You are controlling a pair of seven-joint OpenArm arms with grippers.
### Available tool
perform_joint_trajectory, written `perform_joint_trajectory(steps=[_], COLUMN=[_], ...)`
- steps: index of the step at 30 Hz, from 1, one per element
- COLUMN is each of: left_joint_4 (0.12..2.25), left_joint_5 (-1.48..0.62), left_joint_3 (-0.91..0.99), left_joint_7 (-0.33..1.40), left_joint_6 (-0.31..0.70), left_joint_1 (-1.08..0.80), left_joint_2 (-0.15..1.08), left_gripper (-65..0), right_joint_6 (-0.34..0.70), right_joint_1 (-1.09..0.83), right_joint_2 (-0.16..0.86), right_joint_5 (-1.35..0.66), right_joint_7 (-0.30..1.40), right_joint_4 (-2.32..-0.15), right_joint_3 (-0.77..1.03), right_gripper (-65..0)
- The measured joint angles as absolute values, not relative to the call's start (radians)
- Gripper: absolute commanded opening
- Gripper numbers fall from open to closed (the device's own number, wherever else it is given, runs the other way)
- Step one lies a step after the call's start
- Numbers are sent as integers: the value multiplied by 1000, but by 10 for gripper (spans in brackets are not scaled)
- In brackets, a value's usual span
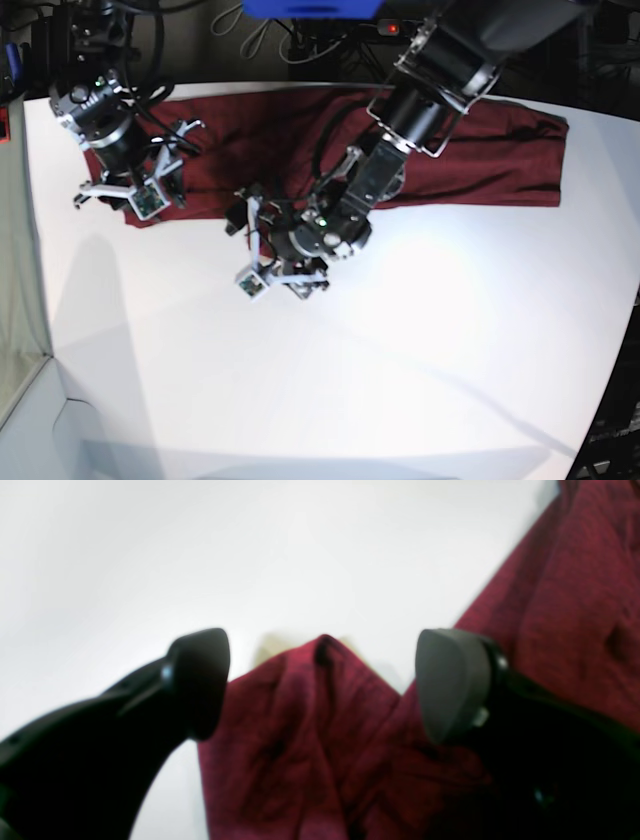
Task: Layout the t-shirt on the table in an organized manner, then fold the t-shirt properly
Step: 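Bring the left gripper to the shirt middle beside the right gripper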
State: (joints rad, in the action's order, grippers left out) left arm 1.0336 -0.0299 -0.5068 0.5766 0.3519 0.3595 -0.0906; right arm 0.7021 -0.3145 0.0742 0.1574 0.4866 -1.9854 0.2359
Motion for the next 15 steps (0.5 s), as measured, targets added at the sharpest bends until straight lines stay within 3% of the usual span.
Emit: perform_joint_trajectory(steps=[3,6,15], left_joint_4=[1030,980,896], left_joint_5=[-30,-35,-49], left_joint_3=[-536,-535,-521], left_joint_7=[578,546,428], left_joint_6=[351,350,343], left_joint_1=[358,361,374], left_joint_2=[-87,-92,-97], left_gripper=[-90,-152,-533], right_joint_6=[702,702,702], right_joint_1=[-312,-311,-312], right_joint_2=[75,75,75], right_joint_5=[157,157,157], right_joint_7=[486,487,487], right_joint_4=[-1985,-1985,-1985], right_joint_3=[242,241,241], right_gripper=[-424,-424,-424])
